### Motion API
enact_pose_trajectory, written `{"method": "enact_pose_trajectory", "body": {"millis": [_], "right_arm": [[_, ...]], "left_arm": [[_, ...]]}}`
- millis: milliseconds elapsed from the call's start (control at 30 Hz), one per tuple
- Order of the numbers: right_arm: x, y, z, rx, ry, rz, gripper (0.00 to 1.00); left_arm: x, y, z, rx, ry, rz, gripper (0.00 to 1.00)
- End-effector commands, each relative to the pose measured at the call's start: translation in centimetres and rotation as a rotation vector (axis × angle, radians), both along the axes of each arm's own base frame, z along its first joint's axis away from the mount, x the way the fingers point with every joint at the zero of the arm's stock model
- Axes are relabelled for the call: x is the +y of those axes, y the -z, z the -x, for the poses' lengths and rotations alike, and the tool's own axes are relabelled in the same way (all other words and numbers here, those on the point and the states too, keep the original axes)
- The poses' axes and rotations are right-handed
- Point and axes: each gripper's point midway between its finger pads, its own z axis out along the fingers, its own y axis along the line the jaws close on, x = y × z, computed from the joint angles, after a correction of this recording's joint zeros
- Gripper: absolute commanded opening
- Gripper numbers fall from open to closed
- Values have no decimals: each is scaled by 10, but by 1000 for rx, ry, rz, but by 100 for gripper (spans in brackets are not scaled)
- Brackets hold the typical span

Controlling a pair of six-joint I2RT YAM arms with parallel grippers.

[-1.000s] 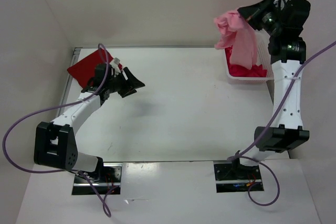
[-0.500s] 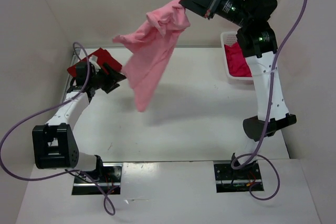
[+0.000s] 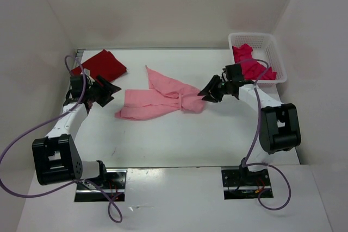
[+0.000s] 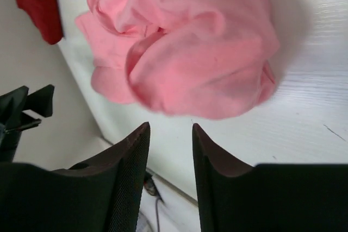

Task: Fold and stack the t-shirts
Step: Move the tshirt to the center of the board, then flatten out the tshirt

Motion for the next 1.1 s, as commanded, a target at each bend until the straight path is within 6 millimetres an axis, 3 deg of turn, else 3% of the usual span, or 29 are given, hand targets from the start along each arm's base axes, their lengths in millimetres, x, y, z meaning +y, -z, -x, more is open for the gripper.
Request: {"method": "enact_pose_trajectory", "body": {"millis": [0, 33, 133, 167, 267, 300, 333, 367, 500, 667, 833, 967, 1067], "right_arm": [[-14, -48, -20, -237, 21, 102, 43], [-17, -44, -19, -232, 22, 127, 43], [-4, -41, -13, -222, -21, 171, 25], [0, -37, -12, -221, -34, 190, 14], [22, -25, -5, -204, -94, 244, 1], [36, -24, -1, -216, -131, 257, 0], [42, -18, 2, -199, -147, 269, 0], [48, -20, 1, -205, -160, 266, 0], [69, -11, 2, -196, -219, 267, 2], [85, -19, -18, -227, -238, 254, 5], [92, -18, -22, -223, -250, 255, 6], [95, -23, -24, -239, -253, 242, 7], [95, -15, -22, -224, -268, 246, 7]], "left_arm": [[10, 1, 6, -12, -10, -83, 71], [10, 1, 6, -12, -10, -83, 71], [10, 6, 6, -3, -10, -82, 65], [5, 6, 6, -2, -3, -74, 63], [-13, 11, 5, 14, 24, -116, 52], [-17, 20, 7, 46, 30, -128, 50], [-27, 16, 2, 37, 50, -146, 49], [-23, 31, 1, 90, 25, -184, 49], [-36, 53, -9, 162, 46, -213, 49], [-20, 85, -8, 245, -63, -244, 48], [-21, 98, -6, 285, -85, -220, 48], [-21, 112, 7, 323, -96, -208, 46], [-22, 116, 2, 320, -103, -201, 46]]}}
